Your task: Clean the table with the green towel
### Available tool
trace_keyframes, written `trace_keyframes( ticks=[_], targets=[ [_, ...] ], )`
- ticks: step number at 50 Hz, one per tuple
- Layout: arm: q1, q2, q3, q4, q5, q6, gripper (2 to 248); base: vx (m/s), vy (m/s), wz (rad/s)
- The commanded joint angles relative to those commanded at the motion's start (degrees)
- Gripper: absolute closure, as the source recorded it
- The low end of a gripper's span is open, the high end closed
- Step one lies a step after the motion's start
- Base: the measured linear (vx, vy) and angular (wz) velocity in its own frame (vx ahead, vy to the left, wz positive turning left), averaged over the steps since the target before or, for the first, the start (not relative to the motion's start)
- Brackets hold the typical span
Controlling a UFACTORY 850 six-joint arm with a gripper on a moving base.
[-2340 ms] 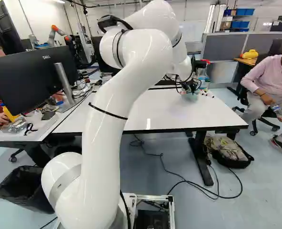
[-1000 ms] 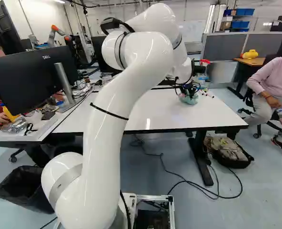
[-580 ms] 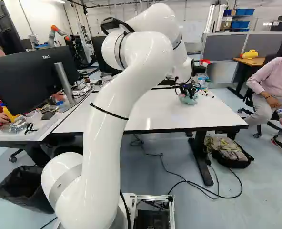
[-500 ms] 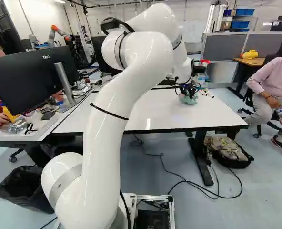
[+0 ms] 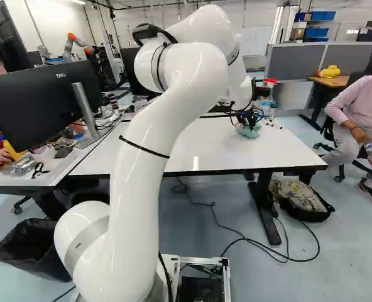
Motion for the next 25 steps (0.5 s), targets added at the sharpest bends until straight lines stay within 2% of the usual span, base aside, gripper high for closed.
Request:
trace_keyframes(
  ticks=[10, 25],
  targets=[
    [1.28, -1.29, -1.90, 0.00, 0.00, 0.00, 191, 0.000, 0.000, 0.000],
    [1.82, -4.98, -7.34, 0.00, 0.00, 0.00, 191, 0.000, 0.000, 0.000]
  ],
)
